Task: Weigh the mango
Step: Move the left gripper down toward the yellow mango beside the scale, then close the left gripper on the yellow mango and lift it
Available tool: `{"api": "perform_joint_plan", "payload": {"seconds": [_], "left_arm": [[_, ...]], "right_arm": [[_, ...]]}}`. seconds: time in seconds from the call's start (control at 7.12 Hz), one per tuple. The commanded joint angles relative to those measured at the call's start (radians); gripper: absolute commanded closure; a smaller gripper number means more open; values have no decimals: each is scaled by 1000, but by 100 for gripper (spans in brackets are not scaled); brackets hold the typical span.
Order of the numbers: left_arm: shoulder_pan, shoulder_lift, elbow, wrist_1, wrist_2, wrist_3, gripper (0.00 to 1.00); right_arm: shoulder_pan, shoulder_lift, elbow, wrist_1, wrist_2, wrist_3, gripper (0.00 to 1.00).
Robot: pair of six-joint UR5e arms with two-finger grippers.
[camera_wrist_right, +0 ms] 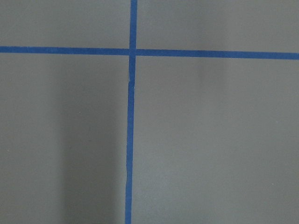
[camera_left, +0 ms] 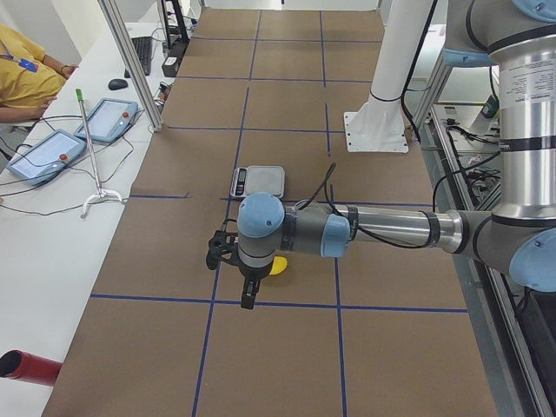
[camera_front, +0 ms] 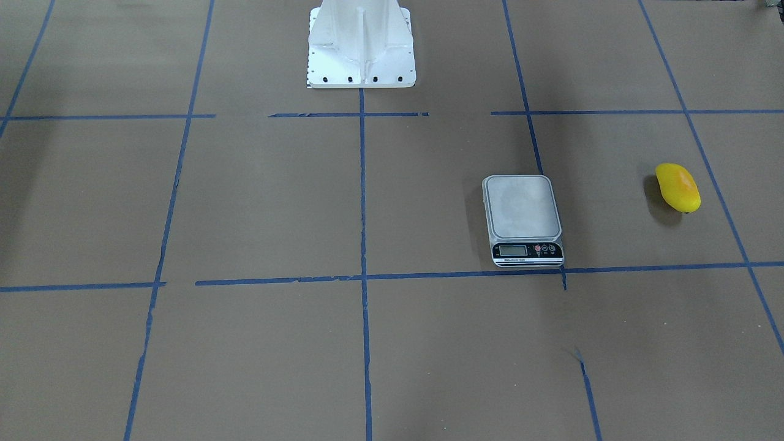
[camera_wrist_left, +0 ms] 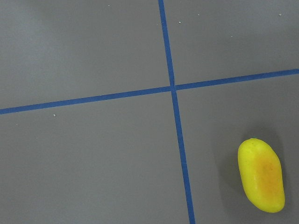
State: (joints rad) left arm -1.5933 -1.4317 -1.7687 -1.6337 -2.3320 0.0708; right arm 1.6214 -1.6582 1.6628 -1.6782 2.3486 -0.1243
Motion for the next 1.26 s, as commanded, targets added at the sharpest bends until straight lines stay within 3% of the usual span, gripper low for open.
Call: {"api": "perform_joint_plan", "payload": {"seconds": [0.0,0.28,0.56,1.12], "left_arm": [[164,-9,12,-123,2,-203,0],[364,-4,26,-346,16,-534,0],[479,-7,108,-495,70,-703,0],[559,-59,219,-546,108,-775,0]], "right_arm": [[0,0,0,0,0,0,0],[0,0,0,0,0,0,0],[0,0,0,0,0,0,0],[0,0,0,0,0,0,0]]}}
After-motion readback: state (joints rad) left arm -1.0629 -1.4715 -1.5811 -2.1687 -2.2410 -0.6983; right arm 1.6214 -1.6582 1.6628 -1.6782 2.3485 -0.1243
